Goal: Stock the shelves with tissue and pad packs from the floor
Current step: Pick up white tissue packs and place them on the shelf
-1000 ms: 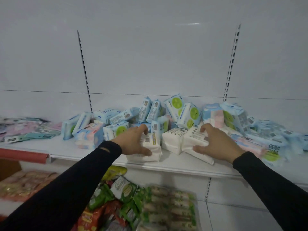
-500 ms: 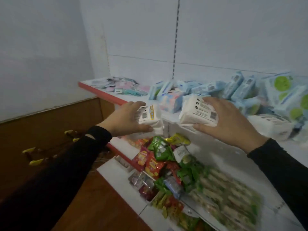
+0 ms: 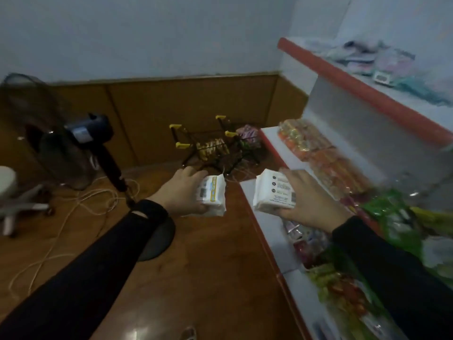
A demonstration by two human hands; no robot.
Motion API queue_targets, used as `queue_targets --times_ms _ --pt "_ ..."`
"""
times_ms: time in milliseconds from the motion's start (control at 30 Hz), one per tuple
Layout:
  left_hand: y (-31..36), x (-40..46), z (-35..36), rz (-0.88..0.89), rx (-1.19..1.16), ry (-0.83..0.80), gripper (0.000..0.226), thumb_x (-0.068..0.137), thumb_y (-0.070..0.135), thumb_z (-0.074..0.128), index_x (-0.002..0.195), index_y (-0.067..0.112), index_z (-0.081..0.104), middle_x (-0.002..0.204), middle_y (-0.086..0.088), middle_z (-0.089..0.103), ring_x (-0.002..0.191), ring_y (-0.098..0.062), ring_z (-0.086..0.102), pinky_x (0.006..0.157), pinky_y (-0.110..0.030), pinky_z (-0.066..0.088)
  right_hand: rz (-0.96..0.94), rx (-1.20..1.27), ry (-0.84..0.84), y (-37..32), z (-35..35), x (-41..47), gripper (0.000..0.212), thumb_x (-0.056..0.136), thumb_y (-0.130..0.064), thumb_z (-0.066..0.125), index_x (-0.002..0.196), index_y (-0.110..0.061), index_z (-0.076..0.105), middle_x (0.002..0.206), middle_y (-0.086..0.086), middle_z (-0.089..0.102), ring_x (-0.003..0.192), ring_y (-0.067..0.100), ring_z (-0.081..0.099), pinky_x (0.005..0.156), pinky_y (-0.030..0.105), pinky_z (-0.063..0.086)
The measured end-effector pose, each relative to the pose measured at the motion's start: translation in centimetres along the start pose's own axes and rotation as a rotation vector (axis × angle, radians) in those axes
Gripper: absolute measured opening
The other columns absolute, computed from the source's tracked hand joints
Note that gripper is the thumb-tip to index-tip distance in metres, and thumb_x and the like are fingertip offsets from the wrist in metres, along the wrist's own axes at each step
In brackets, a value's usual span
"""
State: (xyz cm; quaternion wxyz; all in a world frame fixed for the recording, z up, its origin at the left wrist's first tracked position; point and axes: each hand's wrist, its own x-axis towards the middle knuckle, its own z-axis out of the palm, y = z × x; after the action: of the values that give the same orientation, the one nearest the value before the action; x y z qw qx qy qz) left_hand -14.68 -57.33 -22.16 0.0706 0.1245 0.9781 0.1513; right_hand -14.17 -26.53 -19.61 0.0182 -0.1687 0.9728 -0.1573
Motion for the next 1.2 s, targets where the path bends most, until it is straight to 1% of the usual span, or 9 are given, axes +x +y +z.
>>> queue_targets --times_ms 167,300,467,633,700,833,967,1067,1200 --pt "-9.6 1.2 5.1 -0.196 -0.049 -0.106 0.088 0.068 0.053 0.073 0.140 0.023 0.032 0.123 -0.003 0.036 0.115 -0.025 0.035 0.092 -0.036 0.039 -0.053 0.017 -0.213 -1.9 9.4 8.9 0.088 0.064 -0.054 0.078 0.134 -0.024 0.034 0.127 0.000 0.040 0.117 0.018 0.043 0.094 0.029 0.039" --pt "-14.8 3.8 11.1 -0.349 -0.113 -0.181 0.084 0.068 0.048 0.074 0.138 0.022 0.037 0.124 -0.007 0.039 0.117 -0.030 0.037 0.094 -0.039 0.039 -0.107 -0.020 -0.313 -0.9 18.3 15.5 0.089 0.062 -0.062 0.074 0.132 -0.018 0.040 0.124 0.003 0.048 0.114 0.020 0.045 0.097 0.038 0.041" --pt "-20.6 7.8 22.3 -0.483 -0.131 -0.249 0.078 0.068 0.048 0.073 0.132 0.019 0.040 0.122 -0.007 0.041 0.116 -0.030 0.038 0.093 -0.040 0.041 -0.179 -0.045 -0.387 2.8 32.8 22.3 0.075 0.064 -0.046 0.074 0.127 -0.017 0.045 0.117 0.004 0.051 0.112 0.027 0.048 0.096 0.040 0.040" --pt "-27.4 12.6 38.0 -0.503 -0.141 -0.306 0.094 0.057 0.074 0.047 0.132 0.018 0.040 0.124 -0.003 0.046 0.112 -0.027 0.041 0.088 -0.035 0.039 -0.136 -0.055 -0.459 8.0 50.6 25.6 0.066 0.062 -0.036 0.075 0.120 -0.020 0.047 0.112 0.001 0.052 0.108 0.026 0.049 0.090 0.039 0.042" --pt "-30.4 14.5 46.2 -0.492 -0.159 -0.302 0.100 0.049 0.077 0.035 0.130 0.018 0.043 0.123 -0.002 0.048 0.112 -0.026 0.042 0.090 -0.037 0.041 -0.120 -0.044 -0.492 10.4 58.8 25.9 0.070 0.064 -0.033 0.076 0.126 -0.020 0.044 0.118 0.001 0.050 0.110 0.025 0.046 0.092 0.038 0.041" --pt "-35.6 17.4 62.0 -0.459 -0.166 -0.333 0.088 0.063 0.060 0.068 0.134 0.016 0.039 0.127 -0.003 0.046 0.116 -0.026 0.038 0.093 -0.042 0.043 -0.125 -0.066 -0.576 14.9 74.7 25.7 0.076 0.071 -0.033 0.075 0.135 -0.017 0.037 0.126 0.003 0.046 0.114 0.022 0.041 0.097 0.033 0.037" --pt "-39.8 20.0 74.1 -0.417 -0.091 -0.273 0.084 0.070 0.053 0.069 0.138 0.016 0.035 0.130 -0.005 0.044 0.119 -0.027 0.037 0.094 -0.041 0.042 -0.158 -0.075 -0.532 17.2 87.2 26.8 0.075 0.073 -0.030 0.073 0.137 -0.015 0.037 0.129 0.006 0.046 0.119 0.027 0.039 0.098 0.038 0.036" --pt "-41.2 21.0 79.4 -0.413 -0.043 -0.296 0.080 0.081 0.045 0.060 0.146 0.015 0.023 0.144 -0.010 0.032 0.132 -0.031 0.027 0.105 -0.043 0.035 -0.209 -0.091 -0.561 17.7 93.0 27.0 0.080 0.081 -0.025 0.068 0.147 -0.009 0.026 0.150 0.013 0.031 0.139 0.036 0.023 0.115 0.042 0.020" --pt "-41.2 21.3 80.1 -0.444 -0.016 -0.362 0.081 0.087 0.038 0.059 0.150 0.020 0.012 0.153 -0.009 0.019 0.140 -0.029 0.017 0.111 -0.043 0.031 -0.212 -0.103 -0.612 18.1 94.3 26.8 0.086 0.087 -0.031 0.063 0.152 -0.014 0.009 0.160 0.009 0.008 0.147 0.031 0.002 0.119 0.042 0.005"
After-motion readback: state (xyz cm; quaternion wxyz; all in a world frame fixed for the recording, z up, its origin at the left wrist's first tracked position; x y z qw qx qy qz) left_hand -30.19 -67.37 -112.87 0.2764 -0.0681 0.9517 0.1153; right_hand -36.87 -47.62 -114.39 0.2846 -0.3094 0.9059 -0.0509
